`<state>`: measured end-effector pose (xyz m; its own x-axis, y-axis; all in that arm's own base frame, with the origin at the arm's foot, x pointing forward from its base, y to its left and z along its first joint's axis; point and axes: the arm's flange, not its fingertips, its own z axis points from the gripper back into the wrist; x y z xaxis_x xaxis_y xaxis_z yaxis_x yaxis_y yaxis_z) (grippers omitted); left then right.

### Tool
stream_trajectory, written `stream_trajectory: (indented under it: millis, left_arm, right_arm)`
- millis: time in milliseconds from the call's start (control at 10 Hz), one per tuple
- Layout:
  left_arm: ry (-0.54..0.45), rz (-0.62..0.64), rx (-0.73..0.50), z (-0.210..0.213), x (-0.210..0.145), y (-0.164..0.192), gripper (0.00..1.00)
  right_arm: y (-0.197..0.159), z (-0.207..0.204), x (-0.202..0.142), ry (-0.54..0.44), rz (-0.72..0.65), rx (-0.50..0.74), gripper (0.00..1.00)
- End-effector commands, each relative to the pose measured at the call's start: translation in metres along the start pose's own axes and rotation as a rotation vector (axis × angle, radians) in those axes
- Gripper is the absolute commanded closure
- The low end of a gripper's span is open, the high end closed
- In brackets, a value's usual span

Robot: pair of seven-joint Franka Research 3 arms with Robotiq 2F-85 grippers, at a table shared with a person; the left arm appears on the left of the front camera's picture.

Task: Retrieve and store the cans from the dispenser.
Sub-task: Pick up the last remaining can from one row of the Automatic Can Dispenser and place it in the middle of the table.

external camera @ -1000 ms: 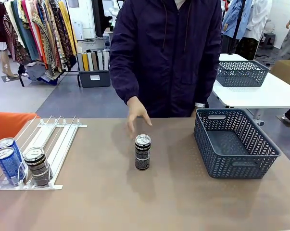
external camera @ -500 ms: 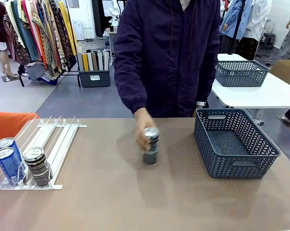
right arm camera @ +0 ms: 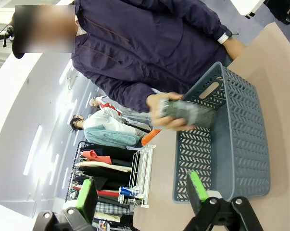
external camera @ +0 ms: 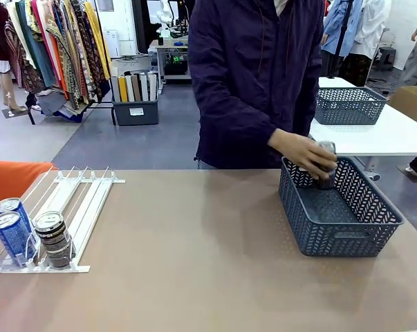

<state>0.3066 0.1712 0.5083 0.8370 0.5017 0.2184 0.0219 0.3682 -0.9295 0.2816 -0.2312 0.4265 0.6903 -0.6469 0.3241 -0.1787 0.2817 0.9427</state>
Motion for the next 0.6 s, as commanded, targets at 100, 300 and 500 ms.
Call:
stream_trajectory:
  millis: [100,300,500]
  left_arm:
    - [0.013,0.007,0.001,0.003,-0.002,0.000,0.00]
    - [0.000,0.002,-0.002,0.001,0.000,0.000,0.00]
    - [0.131,-0.125,0.186,-0.019,-0.007,-0.028,0.00]
  right_arm:
    - [0.004,0.000,0.003,-0.009,-0.011,0.012,0.00]
    - [0.004,0.000,0.003,-0.009,-0.011,0.012,0.00]
    - [0.004,0.000,0.003,-0.009,-0.011,0.012,0.00]
